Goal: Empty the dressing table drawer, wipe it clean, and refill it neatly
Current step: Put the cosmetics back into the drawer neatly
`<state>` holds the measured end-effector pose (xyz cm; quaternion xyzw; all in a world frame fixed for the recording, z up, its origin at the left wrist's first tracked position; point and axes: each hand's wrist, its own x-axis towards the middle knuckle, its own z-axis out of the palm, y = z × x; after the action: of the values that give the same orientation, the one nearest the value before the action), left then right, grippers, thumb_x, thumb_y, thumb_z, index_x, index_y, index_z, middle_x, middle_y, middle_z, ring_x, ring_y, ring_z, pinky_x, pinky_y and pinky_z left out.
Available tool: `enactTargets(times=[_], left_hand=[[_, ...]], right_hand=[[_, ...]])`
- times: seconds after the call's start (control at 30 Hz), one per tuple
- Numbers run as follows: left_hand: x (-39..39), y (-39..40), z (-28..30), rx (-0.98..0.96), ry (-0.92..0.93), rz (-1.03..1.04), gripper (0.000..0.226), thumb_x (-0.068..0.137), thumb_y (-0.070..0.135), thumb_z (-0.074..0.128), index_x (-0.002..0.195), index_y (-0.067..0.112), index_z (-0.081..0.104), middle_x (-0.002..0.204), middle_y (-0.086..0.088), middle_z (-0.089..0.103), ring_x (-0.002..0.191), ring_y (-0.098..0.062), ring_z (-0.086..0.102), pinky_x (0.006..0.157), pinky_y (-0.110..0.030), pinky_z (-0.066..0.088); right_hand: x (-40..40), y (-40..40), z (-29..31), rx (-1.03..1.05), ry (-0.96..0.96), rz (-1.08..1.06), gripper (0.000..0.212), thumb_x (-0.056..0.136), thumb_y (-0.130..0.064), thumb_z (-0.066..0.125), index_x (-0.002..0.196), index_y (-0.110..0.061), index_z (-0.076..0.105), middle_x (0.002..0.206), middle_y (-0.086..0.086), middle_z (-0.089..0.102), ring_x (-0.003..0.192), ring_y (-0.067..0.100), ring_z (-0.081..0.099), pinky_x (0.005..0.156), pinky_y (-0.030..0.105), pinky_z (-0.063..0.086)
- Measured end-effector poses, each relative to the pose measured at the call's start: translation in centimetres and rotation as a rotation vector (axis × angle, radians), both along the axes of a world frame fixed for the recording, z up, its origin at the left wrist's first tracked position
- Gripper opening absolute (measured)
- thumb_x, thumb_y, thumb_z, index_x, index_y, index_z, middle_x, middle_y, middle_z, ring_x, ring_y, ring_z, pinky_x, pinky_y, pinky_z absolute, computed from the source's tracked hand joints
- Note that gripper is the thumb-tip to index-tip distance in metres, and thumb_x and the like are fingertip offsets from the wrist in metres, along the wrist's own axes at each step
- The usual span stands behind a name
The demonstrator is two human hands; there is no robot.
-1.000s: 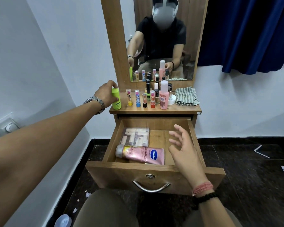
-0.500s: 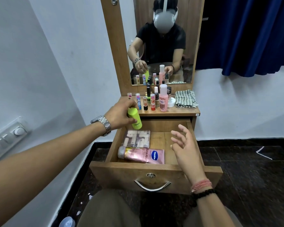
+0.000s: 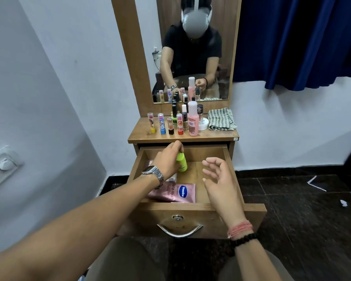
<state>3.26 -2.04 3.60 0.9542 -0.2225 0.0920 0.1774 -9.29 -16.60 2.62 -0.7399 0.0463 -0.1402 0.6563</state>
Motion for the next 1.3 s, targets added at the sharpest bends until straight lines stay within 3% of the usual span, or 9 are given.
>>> enactTargets(times=[0.43, 0.63, 0.77, 0.87, 0.97, 1.1, 1.3], left_hand=[[2.0, -1.1, -1.8, 0.023, -0.008, 0.053, 0.035, 0.078, 0.006, 0.064, 0.106, 0.018, 0.047, 0.111, -0.001, 0.05, 0.096, -0.025, 0.056, 0.064, -0.03, 0.033], [2.2, -1.0, -2.1, 0.053, -0.052, 0.09, 0.03, 0.084, 0.005, 0.06, 0.11, 0.017, 0.05, 0.125, -0.003, 0.043, 0.086, -0.032, 0.061, 0.06, -0.032, 0.037], [1.2, -0.9, -0.8, 0.079, -0.23, 0.067, 0.028, 0.08, 0.007, 0.059, 0.104, 0.019, 0.051, 0.115, -0.001, 0.046, 0.087, -0.024, 0.056, 0.056, -0.031, 0.042], [1.1, -1.8, 2.1, -0.052, -0.439, -0.008, 0.026, 0.079, 0.009, 0.058, 0.103, 0.017, 0.051, 0.112, -0.001, 0.048, 0.099, -0.019, 0.05, 0.078, -0.032, 0.049], [2.4, -3.4, 6.3, -0.172, -0.574, -0.013, 0.042, 0.079, 0.01, 0.06, 0.119, 0.016, 0.052, 0.128, -0.005, 0.048, 0.115, -0.022, 0.047, 0.1, -0.032, 0.041], [4.2, -5.2, 10.7, -0.075, -0.466, -0.002, 0.053, 0.084, 0.017, 0.057, 0.136, 0.021, 0.046, 0.143, -0.003, 0.041, 0.125, -0.025, 0.044, 0.103, -0.037, 0.04], [5.0, -5.1, 11.1, -0.057, -0.28, -0.01, 0.031, 0.093, 0.011, 0.046, 0.118, 0.018, 0.062, 0.122, -0.005, 0.056, 0.104, -0.022, 0.057, 0.083, -0.029, 0.046]], right_hand=[[0.1, 0.1, -0.1, -0.013, -0.003, 0.018, 0.045, 0.086, 0.006, 0.05, 0.099, -0.037, 0.05, 0.112, -0.024, 0.057, 0.108, -0.008, 0.056, 0.082, 0.009, 0.04], [0.0, 0.0, 0.0, -0.017, -0.008, 0.021, 0.044, 0.088, 0.006, 0.051, 0.1, -0.037, 0.05, 0.111, -0.024, 0.056, 0.108, -0.007, 0.056, 0.083, 0.009, 0.042], [-0.1, -0.1, 0.1, -0.008, -0.008, 0.025, 0.041, 0.088, 0.005, 0.051, 0.104, -0.033, 0.051, 0.109, -0.025, 0.055, 0.108, -0.006, 0.056, 0.081, 0.006, 0.042], [0.0, 0.0, 0.0, 0.003, -0.006, 0.027, 0.04, 0.088, 0.005, 0.05, 0.107, -0.03, 0.052, 0.109, -0.024, 0.055, 0.108, -0.005, 0.056, 0.075, 0.003, 0.042], [0.0, 0.0, -0.1, 0.016, -0.003, 0.036, 0.041, 0.088, 0.006, 0.049, 0.108, -0.03, 0.051, 0.112, -0.021, 0.056, 0.108, -0.004, 0.056, 0.069, 0.001, 0.042], [0.0, -0.1, -0.1, 0.006, -0.006, 0.033, 0.042, 0.088, 0.005, 0.052, 0.109, -0.031, 0.051, 0.113, -0.021, 0.056, 0.108, -0.004, 0.056, 0.073, 0.004, 0.042], [0.0, -0.1, 0.0, 0.015, -0.008, 0.038, 0.044, 0.089, 0.004, 0.051, 0.108, -0.035, 0.049, 0.115, -0.02, 0.056, 0.108, -0.004, 0.056, 0.07, 0.001, 0.043]])
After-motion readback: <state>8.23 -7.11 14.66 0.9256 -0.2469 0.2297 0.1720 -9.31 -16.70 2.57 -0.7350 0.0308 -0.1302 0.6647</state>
